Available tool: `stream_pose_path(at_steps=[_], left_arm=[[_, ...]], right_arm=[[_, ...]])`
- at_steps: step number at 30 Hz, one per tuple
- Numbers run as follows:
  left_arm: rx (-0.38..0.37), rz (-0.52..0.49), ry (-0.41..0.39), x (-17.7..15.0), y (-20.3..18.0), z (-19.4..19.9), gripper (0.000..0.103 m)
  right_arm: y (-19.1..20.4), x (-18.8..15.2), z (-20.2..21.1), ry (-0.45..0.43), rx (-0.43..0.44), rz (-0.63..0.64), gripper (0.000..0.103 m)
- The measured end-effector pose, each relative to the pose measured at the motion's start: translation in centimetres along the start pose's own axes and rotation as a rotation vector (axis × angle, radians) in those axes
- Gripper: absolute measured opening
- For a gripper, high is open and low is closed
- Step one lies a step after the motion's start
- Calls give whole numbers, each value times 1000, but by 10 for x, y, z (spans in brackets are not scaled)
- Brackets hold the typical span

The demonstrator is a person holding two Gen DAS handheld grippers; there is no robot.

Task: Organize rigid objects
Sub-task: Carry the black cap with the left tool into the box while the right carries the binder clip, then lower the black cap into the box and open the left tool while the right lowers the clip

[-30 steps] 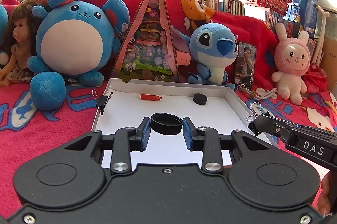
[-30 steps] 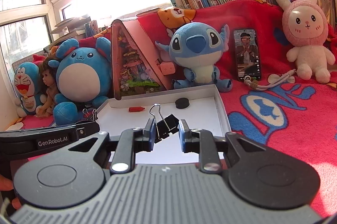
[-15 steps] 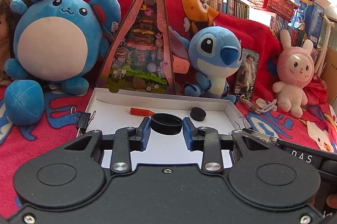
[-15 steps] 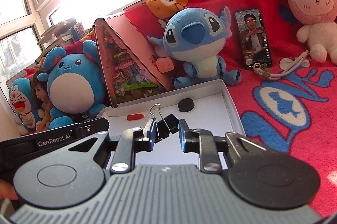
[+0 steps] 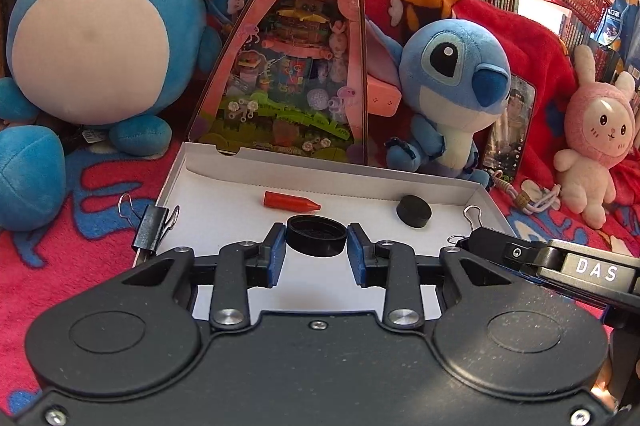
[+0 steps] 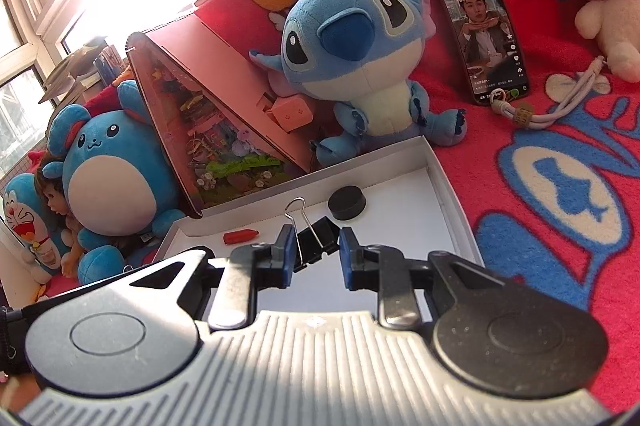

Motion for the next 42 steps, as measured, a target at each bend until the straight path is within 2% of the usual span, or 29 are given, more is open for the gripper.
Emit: stream_pose_path(at_steps=[8,19,42], left_arm=[[10,7,29,4,0,-20,31],[35,14,42,6,-1,-41,31],[69,-19,64,5,-1,-53,32]], right_arm=[[-9,4,-22,32,37,-98,27],[-18,6,-51,63,-5,-146,27],[-21,2,-66,131,-34,-150,29]])
Point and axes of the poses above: each gripper's, at about its wrist camera, not at the fingertips, and z roughly against the way its jaws point, y to its left, x to its top, the point moved 5 cm from there along -z, roughly the way its jaws point, and after that the axes turned 5 degrees about z, right-handed, at the moved point
